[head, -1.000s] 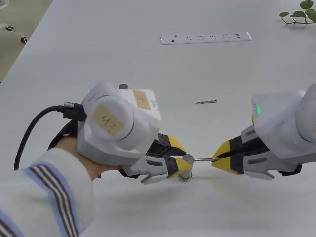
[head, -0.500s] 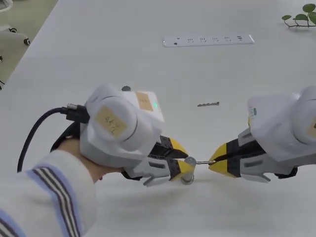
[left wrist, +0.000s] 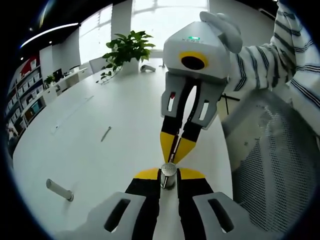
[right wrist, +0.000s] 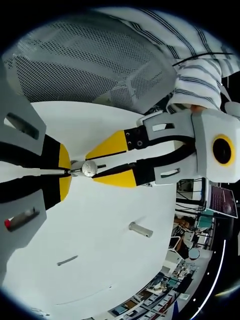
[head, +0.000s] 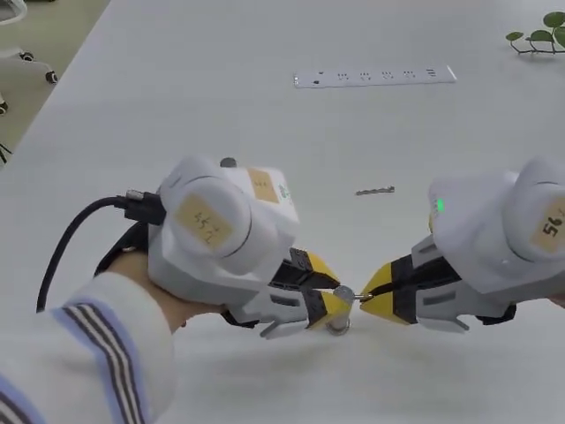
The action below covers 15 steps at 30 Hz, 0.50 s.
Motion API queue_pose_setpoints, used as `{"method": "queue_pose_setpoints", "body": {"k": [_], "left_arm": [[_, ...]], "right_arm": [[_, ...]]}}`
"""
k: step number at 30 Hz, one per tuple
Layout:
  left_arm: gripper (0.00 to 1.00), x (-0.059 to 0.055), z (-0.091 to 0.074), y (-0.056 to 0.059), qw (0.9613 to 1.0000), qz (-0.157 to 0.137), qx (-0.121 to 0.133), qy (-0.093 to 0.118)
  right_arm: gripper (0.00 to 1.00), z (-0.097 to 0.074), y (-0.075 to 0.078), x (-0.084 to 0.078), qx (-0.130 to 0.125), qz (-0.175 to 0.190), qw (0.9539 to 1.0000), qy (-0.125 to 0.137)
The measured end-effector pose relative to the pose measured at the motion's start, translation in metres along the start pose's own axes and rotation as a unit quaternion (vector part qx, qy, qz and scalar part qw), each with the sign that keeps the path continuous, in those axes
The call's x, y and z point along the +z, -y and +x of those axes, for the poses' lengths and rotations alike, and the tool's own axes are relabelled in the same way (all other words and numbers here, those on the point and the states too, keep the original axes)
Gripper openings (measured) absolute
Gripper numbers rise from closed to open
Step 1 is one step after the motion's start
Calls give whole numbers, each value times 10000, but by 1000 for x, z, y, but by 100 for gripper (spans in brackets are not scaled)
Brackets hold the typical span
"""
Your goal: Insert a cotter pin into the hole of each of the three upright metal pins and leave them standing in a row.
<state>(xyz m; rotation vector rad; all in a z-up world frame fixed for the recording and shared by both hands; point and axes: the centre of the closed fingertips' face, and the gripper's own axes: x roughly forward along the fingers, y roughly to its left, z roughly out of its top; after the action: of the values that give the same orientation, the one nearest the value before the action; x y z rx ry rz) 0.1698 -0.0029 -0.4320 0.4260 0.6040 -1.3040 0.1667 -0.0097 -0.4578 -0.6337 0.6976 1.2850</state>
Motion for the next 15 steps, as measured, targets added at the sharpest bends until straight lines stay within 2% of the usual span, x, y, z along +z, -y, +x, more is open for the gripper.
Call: {"method": "queue_pose_setpoints", "body": {"k": [15], "left_arm": [[8,-1,0,-1,10000,4,7,-23]], "right_arm": [[0,7,-1,7,64,-243,9997,-18]]}}
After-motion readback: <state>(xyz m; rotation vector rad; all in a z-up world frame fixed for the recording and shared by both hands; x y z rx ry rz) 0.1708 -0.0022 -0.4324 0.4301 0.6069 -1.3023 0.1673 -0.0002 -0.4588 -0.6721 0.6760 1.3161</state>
